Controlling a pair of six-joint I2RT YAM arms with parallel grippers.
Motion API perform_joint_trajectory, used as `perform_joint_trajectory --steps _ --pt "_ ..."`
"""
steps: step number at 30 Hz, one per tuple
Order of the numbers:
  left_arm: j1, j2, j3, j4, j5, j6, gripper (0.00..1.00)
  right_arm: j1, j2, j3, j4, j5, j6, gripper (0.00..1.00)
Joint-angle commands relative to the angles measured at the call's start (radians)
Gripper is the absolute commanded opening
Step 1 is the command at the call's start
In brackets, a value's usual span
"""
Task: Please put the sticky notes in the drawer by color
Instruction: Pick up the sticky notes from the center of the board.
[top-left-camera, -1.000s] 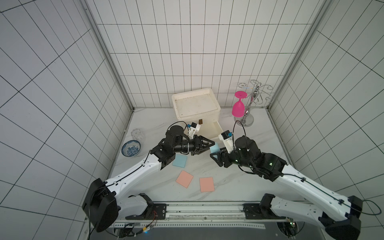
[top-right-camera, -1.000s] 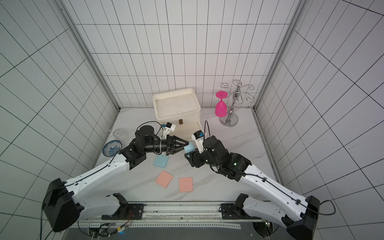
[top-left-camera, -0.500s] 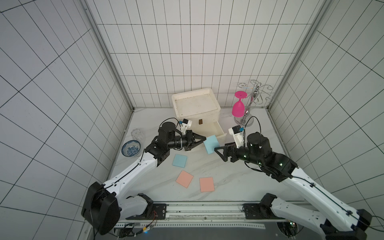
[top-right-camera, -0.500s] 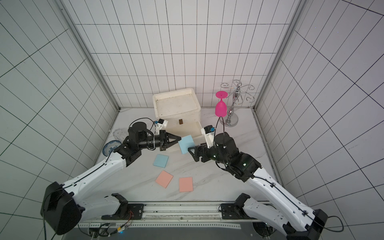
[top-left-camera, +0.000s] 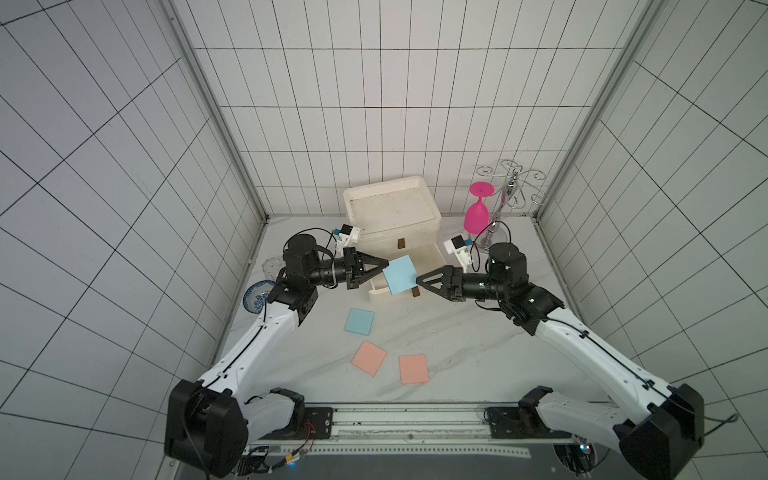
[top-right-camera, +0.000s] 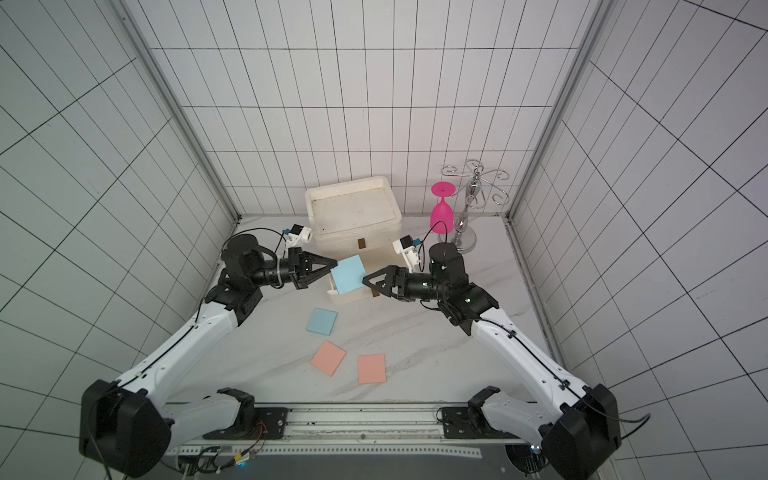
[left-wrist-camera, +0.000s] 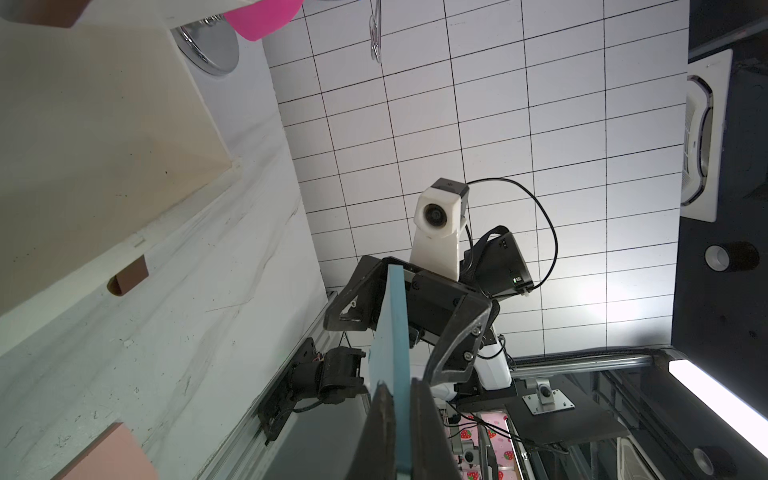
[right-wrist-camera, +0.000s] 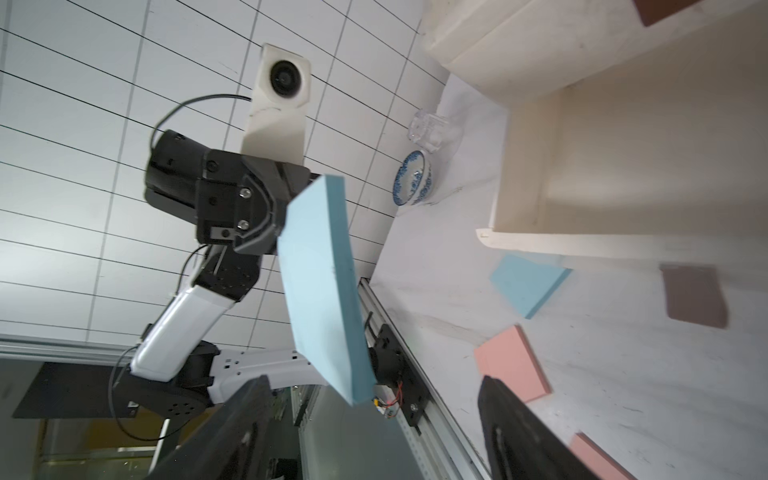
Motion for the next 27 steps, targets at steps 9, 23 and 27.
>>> perform_joint_trajectory --steps 9,23,27 --pt "-0.001 -0.018 0.048 0.084 0.047 -0.067 0.0 -0.007 0.066 -0.038 0.364 -0.149 0.226 0.69" --pt "0.0 -0.008 0.064 0.077 0.051 -0.071 0.0 -0.008 0.071 -0.038 0.342 -0.154 0.209 0.19" --pt "0.012 0.003 0.08 -0.045 0.041 0.024 0.16 -0.023 0.059 -0.034 0.296 -0.15 0.185 0.01"
